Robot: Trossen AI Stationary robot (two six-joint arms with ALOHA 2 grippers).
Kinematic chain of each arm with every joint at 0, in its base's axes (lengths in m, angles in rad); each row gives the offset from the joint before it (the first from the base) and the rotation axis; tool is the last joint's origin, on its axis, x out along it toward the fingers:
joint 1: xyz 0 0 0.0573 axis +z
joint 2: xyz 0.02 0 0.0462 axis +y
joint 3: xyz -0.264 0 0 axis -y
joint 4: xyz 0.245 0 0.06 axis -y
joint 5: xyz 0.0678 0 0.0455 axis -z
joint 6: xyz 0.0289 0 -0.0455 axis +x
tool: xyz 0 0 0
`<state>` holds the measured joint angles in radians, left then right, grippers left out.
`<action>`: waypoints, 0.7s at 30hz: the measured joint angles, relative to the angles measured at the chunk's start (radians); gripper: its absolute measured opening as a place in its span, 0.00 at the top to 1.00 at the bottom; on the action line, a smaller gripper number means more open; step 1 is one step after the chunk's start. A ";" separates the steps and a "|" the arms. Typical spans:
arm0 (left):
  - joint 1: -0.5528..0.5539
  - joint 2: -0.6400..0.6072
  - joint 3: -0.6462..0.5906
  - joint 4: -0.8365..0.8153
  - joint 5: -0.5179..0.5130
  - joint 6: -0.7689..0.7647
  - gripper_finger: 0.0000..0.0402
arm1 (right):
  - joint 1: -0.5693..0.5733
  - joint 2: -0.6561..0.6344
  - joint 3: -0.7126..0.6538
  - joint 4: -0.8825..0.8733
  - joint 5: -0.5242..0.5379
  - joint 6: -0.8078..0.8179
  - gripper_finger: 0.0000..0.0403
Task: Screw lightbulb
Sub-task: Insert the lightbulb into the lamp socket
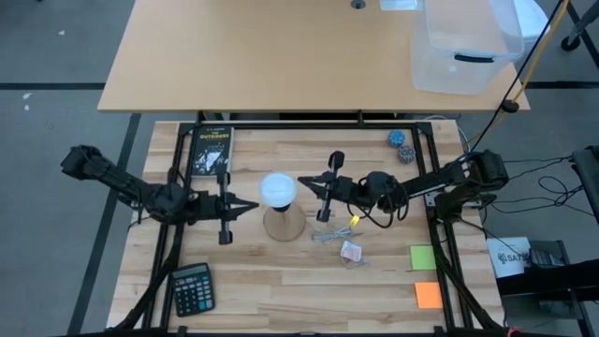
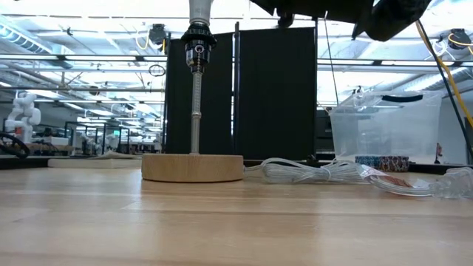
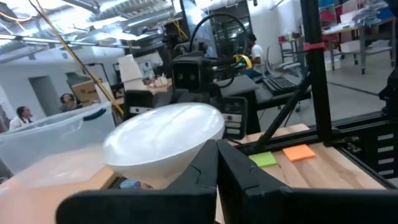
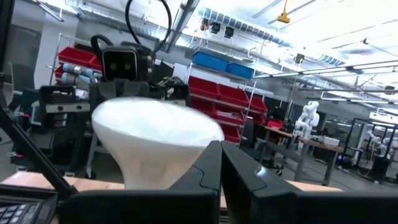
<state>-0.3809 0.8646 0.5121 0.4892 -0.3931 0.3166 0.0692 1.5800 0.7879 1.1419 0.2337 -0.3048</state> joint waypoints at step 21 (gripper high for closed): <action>0.067 0.000 0.000 -0.005 0.010 -0.077 1.00 | 0.000 -0.002 0.047 -0.070 -0.003 -0.013 1.00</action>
<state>-0.3141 0.8646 0.5121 0.4842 -0.3828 0.2395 0.0692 1.5784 0.8348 1.0724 0.2302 -0.3176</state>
